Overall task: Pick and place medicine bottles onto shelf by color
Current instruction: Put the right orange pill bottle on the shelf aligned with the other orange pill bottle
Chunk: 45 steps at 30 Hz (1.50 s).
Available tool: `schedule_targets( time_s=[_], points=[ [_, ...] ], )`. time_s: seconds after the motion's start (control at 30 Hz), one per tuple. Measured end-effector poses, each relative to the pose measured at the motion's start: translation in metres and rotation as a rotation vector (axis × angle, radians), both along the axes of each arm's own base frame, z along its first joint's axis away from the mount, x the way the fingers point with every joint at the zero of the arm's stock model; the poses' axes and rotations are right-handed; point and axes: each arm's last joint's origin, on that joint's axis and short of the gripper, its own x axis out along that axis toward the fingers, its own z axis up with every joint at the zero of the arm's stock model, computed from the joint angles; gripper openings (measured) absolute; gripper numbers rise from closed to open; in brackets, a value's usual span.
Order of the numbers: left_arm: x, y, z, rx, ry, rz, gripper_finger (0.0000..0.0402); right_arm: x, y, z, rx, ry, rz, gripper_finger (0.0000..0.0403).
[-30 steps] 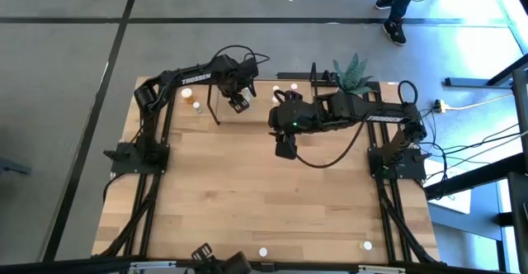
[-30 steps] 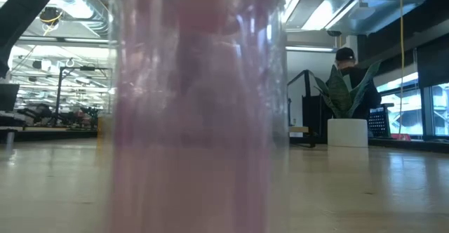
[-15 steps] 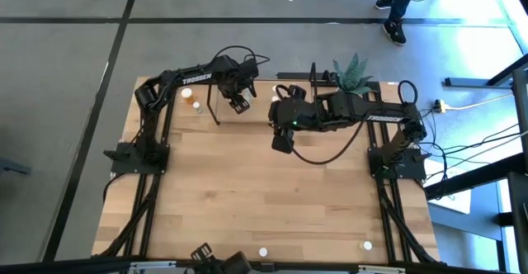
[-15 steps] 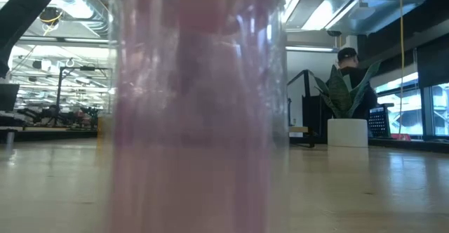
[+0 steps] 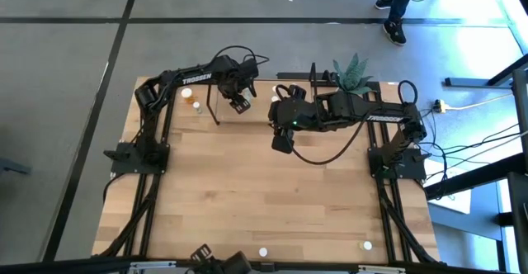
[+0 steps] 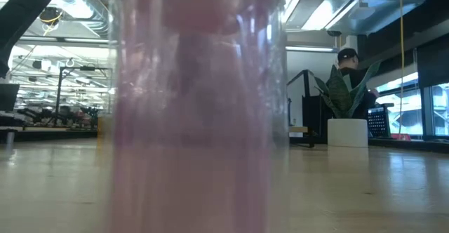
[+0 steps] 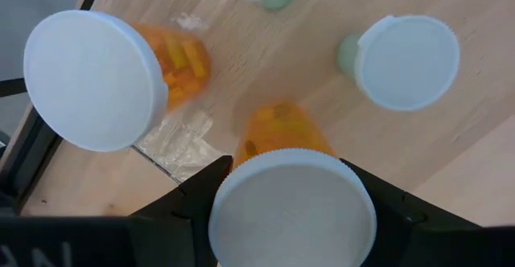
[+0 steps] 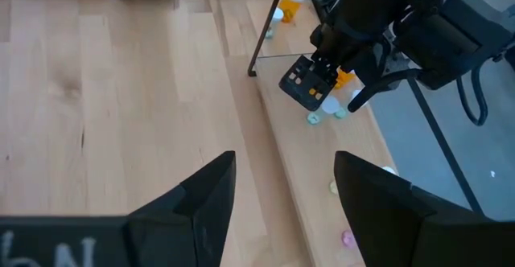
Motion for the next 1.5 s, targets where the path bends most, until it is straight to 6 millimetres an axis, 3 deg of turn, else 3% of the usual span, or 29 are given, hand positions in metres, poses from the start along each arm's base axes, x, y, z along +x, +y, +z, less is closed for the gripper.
schedule_targets(
  time_s=[1.03,1.5],
  points=[
    [-0.0013,0.0026,-0.0016,0.007,-0.008,0.133,0.0198,0.0000,-0.0009,0.0003,-0.027,-0.002,-0.020,0.0213],
    [-0.0014,0.0027,-0.0015,0.011,-0.007,0.144,0.0258,0.0002,-0.0009,0.0005,-0.027,-0.005,-0.021,0.0213]
  ],
)
